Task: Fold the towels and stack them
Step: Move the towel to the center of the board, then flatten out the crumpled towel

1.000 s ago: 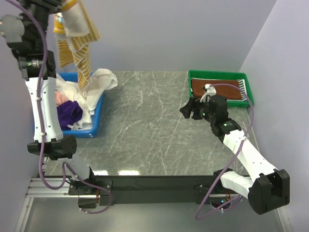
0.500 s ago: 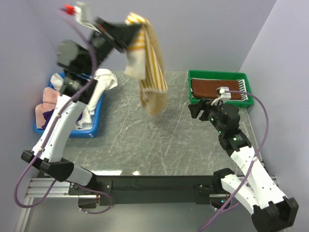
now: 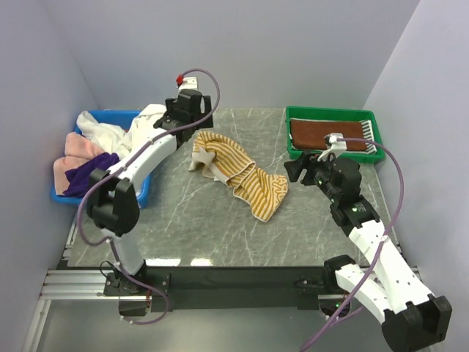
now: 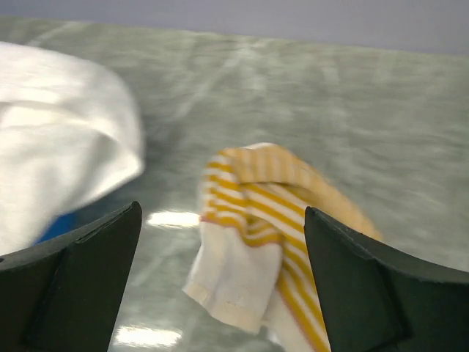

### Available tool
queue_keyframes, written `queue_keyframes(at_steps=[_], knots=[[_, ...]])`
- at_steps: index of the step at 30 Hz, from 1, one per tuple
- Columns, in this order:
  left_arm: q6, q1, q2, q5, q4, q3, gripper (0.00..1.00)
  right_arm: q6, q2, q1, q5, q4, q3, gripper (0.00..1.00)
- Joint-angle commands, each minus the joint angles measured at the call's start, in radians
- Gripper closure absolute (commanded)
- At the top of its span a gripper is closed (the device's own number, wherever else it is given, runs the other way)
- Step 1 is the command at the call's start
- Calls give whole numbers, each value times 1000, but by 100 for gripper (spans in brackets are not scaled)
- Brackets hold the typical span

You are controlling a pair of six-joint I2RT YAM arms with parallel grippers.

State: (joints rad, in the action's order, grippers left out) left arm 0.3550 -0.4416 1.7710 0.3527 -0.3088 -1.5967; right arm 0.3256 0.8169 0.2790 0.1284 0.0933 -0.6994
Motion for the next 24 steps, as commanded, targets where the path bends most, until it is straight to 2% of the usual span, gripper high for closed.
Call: queue_keyframes(at_steps=[1,6,11,17,18,20,21,23,24], knots=[[-106,32,59,274,-38,-109,2,-22,5,5,17,-14,1,23],[-174,83,191,472,-84,-206,3,-26,22,3,22,-15,6,23],[-185,124,280,526,-131,-266,5,-31,42,3,27,-17,3,23],[-130,178,297,491,-164,-256,19,-31,53,3,27,-20,6,23],[-123,188,298,488,-174,-252,28,-31,53,3,28,-21,8,23],[-102,204,298,485,-190,-253,38,-30,57,3,30,-20,6,23],[-96,208,294,483,-205,-250,52,-30,56,2,31,-20,5,23],[-80,216,277,480,-204,-226,65,-28,56,3,30,-20,5,23],[-76,222,246,476,-188,-211,78,-26,57,3,30,-18,3,24]])
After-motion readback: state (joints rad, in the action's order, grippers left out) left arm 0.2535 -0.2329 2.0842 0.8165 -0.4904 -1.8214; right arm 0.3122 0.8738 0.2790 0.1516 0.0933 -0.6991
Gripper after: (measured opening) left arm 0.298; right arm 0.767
